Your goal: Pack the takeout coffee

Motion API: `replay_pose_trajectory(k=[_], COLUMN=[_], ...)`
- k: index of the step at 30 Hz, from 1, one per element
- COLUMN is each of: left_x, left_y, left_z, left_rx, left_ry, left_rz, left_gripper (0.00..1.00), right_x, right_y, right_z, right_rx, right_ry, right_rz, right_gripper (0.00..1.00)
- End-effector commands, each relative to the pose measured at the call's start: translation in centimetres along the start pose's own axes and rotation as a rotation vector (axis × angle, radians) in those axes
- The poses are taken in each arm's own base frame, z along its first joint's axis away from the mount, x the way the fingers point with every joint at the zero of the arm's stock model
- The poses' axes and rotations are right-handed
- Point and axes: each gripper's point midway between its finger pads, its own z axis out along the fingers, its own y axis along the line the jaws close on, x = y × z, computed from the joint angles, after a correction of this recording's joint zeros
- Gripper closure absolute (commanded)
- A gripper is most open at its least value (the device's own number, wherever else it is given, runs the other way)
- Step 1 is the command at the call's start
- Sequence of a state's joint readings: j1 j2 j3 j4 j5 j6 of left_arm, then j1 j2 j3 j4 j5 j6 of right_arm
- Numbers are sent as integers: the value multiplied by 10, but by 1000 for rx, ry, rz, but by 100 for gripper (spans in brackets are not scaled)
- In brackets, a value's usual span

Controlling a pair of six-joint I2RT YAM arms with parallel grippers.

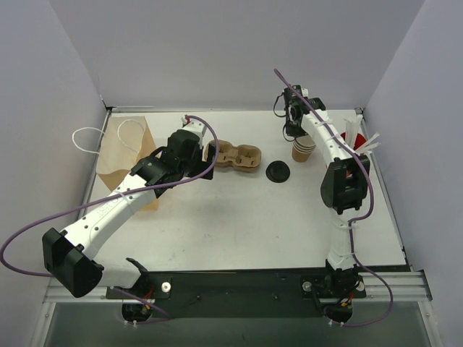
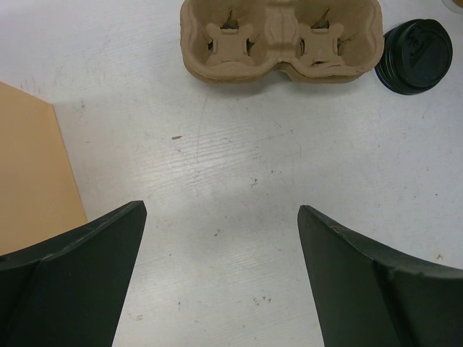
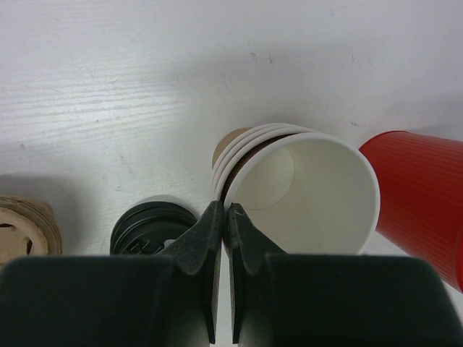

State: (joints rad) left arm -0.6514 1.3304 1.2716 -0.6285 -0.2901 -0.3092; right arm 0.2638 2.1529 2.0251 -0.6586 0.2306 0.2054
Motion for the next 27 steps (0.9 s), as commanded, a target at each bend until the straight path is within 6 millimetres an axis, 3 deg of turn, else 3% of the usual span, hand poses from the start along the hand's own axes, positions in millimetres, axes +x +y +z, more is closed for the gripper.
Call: replay_pose_trajectory(k=[1,7,12,20,27], left_x=[-17,-16,-17,-19,-25], left_y=[-1,0,0,-2,6], left_z=[-7,-7,-7,-6,-7], left_rx=[18,16,17,21,-12], left_ry=[-49,-46,-50,-47,-48], left_rz=[-8,-8,-10,-12,-45], left_gripper=[3,2,3,3,3], right_x=[-25,-25,-31,-55,-59], right_y=[-13,-8,-19,-37,-24], right_z=[-34,-36,-48,-96,-153], right_rx=[46,34,106,138,77], right_ry=[-79,-75,-105,-194,-260], right_rz=[-12,-26,-49,-51,-58], right_gripper=[100,100,100,100,100])
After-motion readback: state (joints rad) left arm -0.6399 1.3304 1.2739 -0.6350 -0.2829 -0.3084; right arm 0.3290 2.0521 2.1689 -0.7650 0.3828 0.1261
